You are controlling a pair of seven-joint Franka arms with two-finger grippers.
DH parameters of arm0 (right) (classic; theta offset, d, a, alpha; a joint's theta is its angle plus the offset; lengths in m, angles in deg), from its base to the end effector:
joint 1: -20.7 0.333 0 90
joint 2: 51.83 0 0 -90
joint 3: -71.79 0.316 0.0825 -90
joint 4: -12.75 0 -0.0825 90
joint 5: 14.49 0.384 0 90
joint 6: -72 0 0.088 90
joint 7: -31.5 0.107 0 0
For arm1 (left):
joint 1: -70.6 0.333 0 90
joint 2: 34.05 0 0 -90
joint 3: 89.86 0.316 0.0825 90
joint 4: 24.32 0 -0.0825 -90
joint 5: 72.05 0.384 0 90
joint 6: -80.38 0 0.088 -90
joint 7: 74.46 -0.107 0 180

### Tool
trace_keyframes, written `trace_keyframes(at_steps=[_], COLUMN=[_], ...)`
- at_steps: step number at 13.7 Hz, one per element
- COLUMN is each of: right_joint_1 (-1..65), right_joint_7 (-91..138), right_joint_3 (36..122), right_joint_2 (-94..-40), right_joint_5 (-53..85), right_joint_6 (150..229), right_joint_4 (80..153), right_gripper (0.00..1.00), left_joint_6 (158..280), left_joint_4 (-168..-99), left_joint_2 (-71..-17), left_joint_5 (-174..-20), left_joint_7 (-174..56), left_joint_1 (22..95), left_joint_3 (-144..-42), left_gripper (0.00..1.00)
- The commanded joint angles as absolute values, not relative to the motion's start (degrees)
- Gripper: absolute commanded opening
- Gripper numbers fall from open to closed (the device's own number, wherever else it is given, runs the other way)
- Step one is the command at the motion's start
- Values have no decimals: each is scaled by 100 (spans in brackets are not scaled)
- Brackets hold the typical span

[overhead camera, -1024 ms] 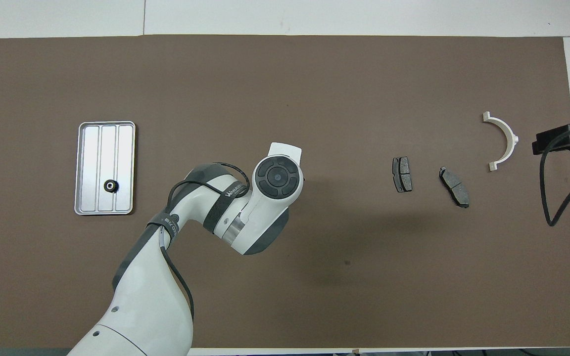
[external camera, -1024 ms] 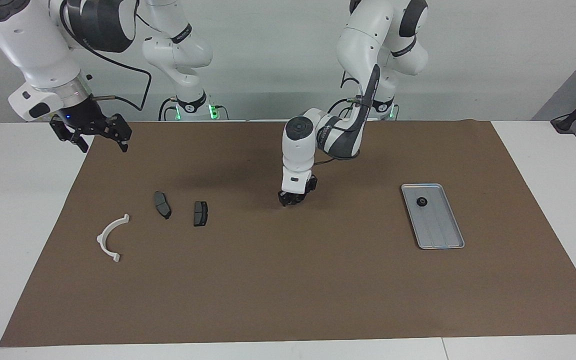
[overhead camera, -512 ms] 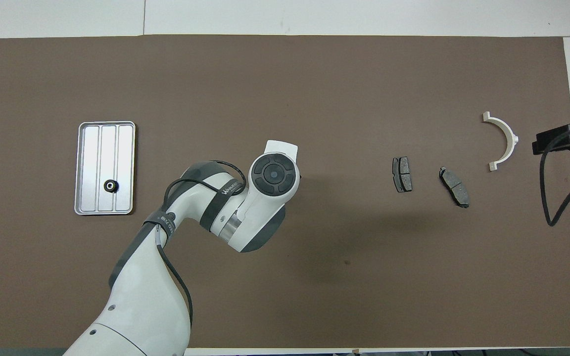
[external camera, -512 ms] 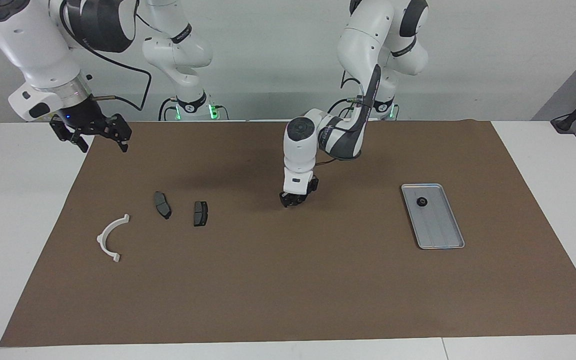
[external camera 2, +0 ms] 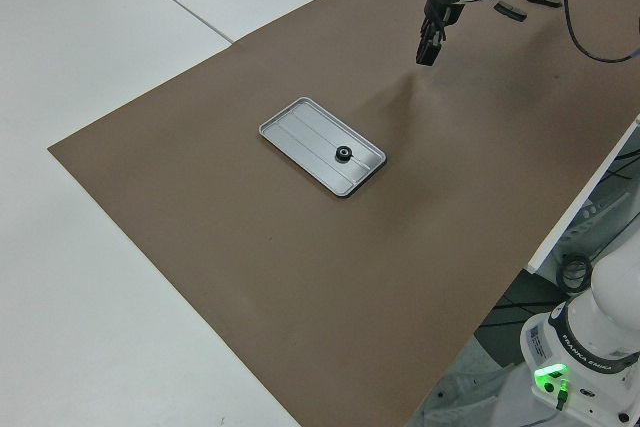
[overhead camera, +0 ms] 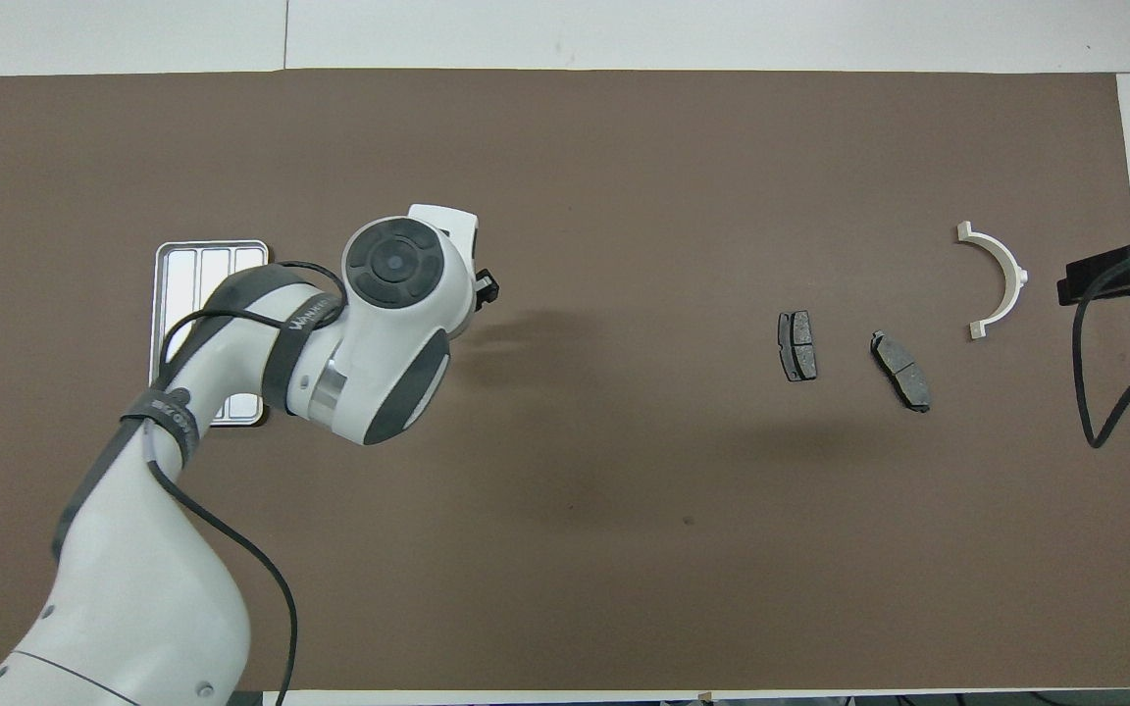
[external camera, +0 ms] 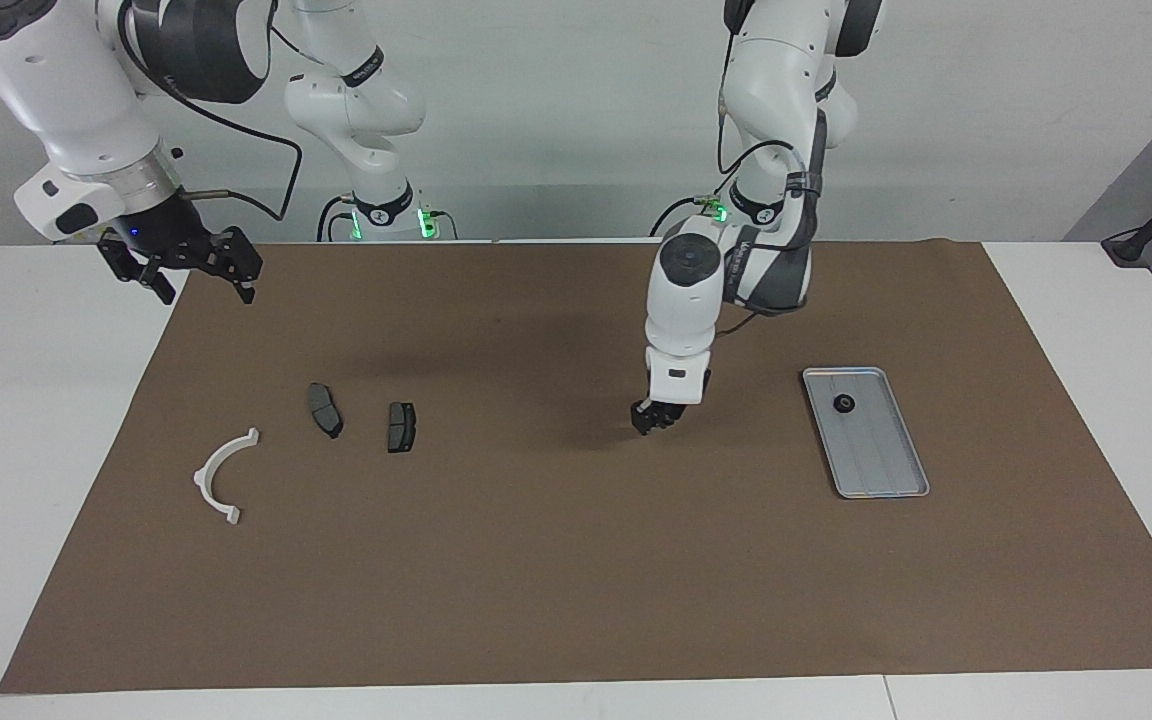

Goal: Pick bearing gear from pile to tray
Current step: 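Lower the second gear onto the silver tray and open the left gripper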

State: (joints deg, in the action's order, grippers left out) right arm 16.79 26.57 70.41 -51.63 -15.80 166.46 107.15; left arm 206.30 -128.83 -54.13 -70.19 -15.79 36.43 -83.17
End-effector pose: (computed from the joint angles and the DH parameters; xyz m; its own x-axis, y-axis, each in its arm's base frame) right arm 0.5563 -0.0538 0.5969 1.0000 -0.0045 0.0025 -0.0046 -0.9997 0.0230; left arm 0.5654 -0.2985 0.3479 0.8669 0.4936 0.0697 0.4956 -0.8684 -0.0139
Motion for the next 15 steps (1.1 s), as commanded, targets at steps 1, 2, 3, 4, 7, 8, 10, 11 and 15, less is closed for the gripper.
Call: trace_keyframes(at_steps=[1, 2, 3, 4, 7, 8, 10, 11, 15], right_joint_1=[1666, 1674, 1674, 1666, 1666, 1666, 1666, 1666, 1674], right_joint_7=[2552, 2561, 2552, 2552, 2552, 2561, 2561, 2561, 2570], right_joint_3=[7020, 7020, 7020, 7020, 7020, 7020, 7020, 7029, 7029], right_joint_2=[-5156, -5156, -5156, -5156, -5156, -5156, -5148, -5156, -5148], right_joint_5=[-1501, -1501, -1501, -1501, -1501, -1493, -1493, -1501, -1492], right_joint_6=[16543, 16543, 16543, 16543, 16543, 16543, 16543, 16543, 16551], right_joint_4=[10652, 10652, 10652, 10652, 10652, 10652, 10652, 10652, 10652], right_gripper=[100, 100, 100, 100, 100, 100, 100, 100, 100], left_joint_6=[20317, 20316, 20334, 20342, 20360, 20360, 20386, 20456, 20904], left_joint_4=[-13005, -13005, -13005, -12988, -13014, -13014, -13067, -13102, -13514], left_joint_2=[-5128, -5110, -5118, -5127, -5127, -5127, -5162, -5189, -5206], left_joint_5=[-6914, -6923, -6923, -6932, -6976, -6985, -7037, -7081, -7108], left_joint_7=[-2678, -3100, -3522, -4083, -5281, -5623, -6283, -6451, -6479], left_joint_1=[4377, 4658, 4904, 5237, 5872, 6013, 6242, 6277, 6269], left_joint_3=[-8388, -8388, -8388, -8397, -8406, -8406, -8415, -8406, -8397], left_gripper=[0, 0, 0, 0, 0, 0, 0, 0, 0])
